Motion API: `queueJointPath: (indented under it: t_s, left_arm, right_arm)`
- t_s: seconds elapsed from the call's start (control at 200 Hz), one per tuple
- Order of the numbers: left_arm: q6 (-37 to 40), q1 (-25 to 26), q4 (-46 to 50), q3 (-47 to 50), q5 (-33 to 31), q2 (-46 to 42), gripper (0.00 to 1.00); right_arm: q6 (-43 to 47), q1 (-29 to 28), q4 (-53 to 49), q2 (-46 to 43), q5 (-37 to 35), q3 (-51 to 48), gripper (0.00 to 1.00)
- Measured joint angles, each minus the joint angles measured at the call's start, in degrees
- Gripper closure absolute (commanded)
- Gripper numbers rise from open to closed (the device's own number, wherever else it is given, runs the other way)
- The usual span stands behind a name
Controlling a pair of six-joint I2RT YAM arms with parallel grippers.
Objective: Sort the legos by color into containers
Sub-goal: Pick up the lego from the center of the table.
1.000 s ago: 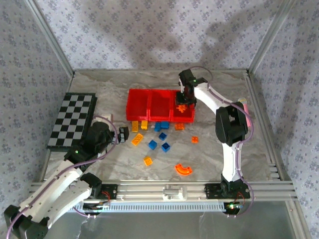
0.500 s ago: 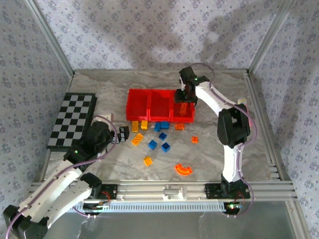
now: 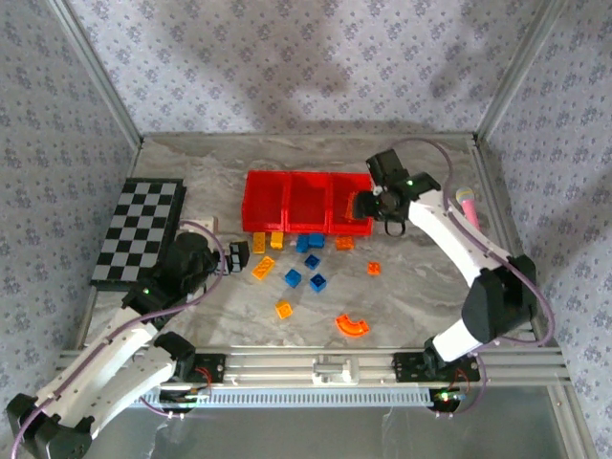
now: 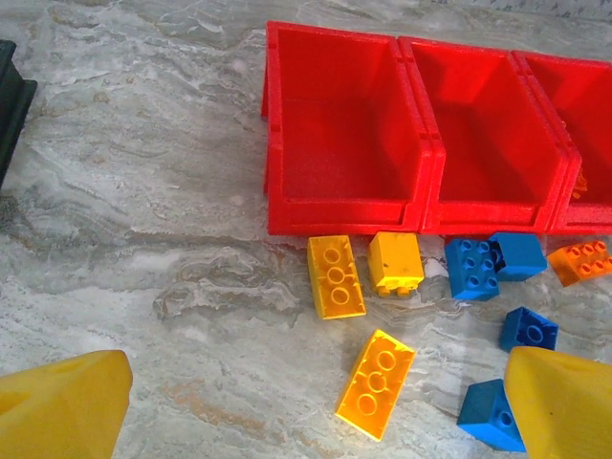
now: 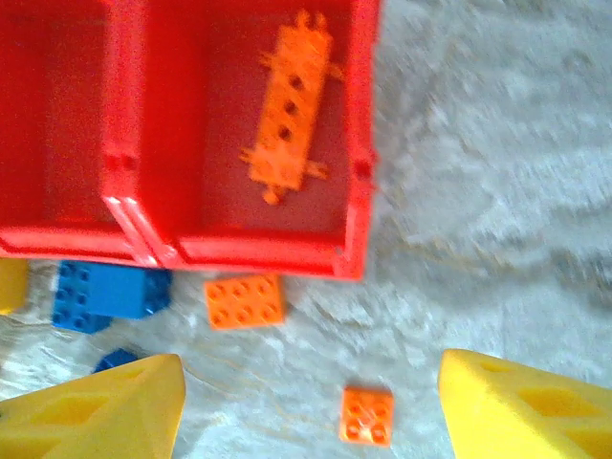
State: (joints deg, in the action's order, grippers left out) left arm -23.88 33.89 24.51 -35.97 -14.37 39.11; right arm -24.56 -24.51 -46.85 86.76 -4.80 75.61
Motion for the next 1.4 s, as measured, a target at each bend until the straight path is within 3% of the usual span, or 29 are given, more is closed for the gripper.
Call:
queueJointPath:
  t_s: [0.3, 0.74, 1.399]
  left_arm:
    - [0.24, 0.02, -1.55, 0.0, 0.96, 1.16, 0.0]
    - [0.24, 0.04, -1.57, 0.02, 1.11, 1.07, 0.0]
    - [0.22, 0.04, -1.49, 0.02, 1.09, -0.46, 0.0]
  right_arm:
    - [-5.18, 0.04, -0.92, -1.86, -1.46, -13.51, 0.23]
    - [-8.7, -3.85, 4.68, 5.01, -1.44, -16.13, 0.27]
    - [-11.26, -4.5, 9.6, 9.79, -0.39, -20.09, 0.51]
